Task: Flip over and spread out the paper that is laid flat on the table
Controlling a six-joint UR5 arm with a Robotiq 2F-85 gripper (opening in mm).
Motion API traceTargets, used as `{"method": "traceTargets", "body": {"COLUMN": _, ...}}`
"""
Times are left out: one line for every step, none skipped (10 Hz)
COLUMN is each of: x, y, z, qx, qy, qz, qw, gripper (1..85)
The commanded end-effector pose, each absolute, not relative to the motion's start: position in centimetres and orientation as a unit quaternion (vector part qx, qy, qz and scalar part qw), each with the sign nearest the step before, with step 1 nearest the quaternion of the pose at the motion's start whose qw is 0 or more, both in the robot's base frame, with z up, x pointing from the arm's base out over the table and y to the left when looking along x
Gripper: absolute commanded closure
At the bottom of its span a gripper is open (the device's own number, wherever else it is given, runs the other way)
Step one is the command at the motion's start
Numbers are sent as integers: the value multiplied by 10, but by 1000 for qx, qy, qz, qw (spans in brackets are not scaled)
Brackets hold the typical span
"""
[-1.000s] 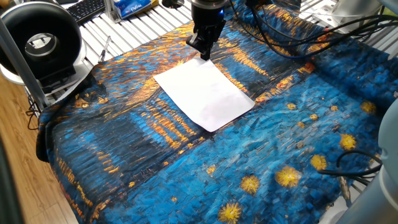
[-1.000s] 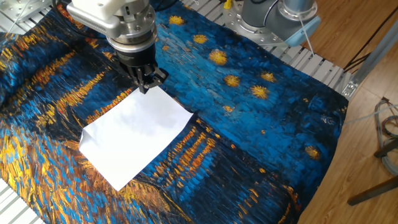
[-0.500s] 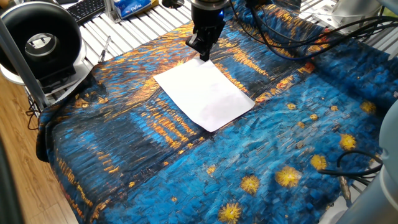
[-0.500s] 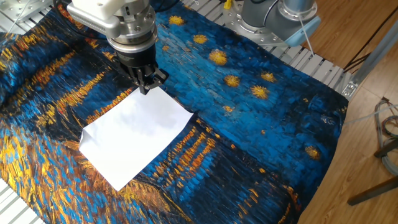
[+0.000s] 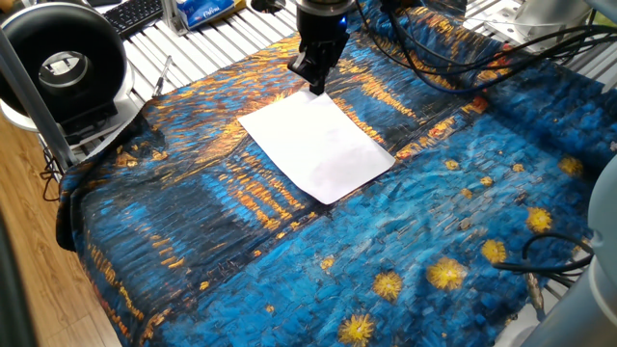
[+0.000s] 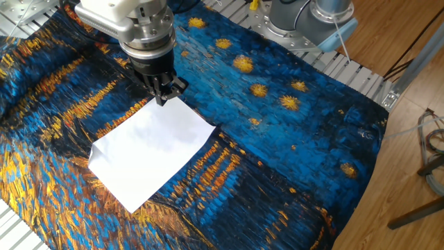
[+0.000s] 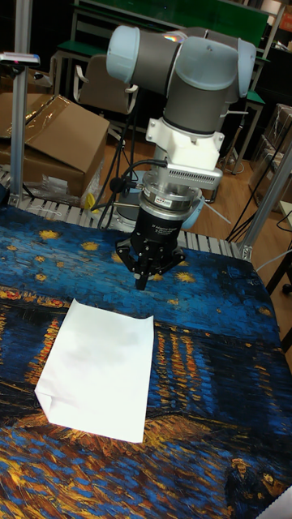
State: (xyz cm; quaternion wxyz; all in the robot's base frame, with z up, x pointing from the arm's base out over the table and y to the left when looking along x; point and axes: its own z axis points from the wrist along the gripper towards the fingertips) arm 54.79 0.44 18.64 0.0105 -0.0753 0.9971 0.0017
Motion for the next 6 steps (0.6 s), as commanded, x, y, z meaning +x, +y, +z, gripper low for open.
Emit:
{"method": "traceTargets", "body": {"x": 548, "y": 10, "z": 188, "qx": -72, "qy": 997, "qz": 11, "qw": 12, "gripper": 847}}
{"method": "traceTargets", "body": {"x": 547, "y": 13, "z": 190, "qx": -66, "qy": 998, "qz": 10, "qw": 11, "gripper": 847}}
{"method": "traceTargets", "body": {"x": 544, "y": 17, "z": 191, "qx": -59, "qy": 998, "qz": -2, "qw": 10, "gripper": 847}}
{"method": "traceTargets", "body": {"x": 542, "y": 20, "z": 190, "qx": -53, "qy": 998, "qz": -14, "qw": 13, "gripper": 847}}
{"method": "traceTargets", "body": {"x": 543, "y": 22, "z": 188, "qx": -48, "qy": 998, "qz": -17, "qw": 20, "gripper": 847}}
{"method": "traceTargets", "body": {"x": 543, "y": 21, "z": 187, "qx": -48, "qy": 998, "qz": -14, "qw": 22, "gripper": 847}}
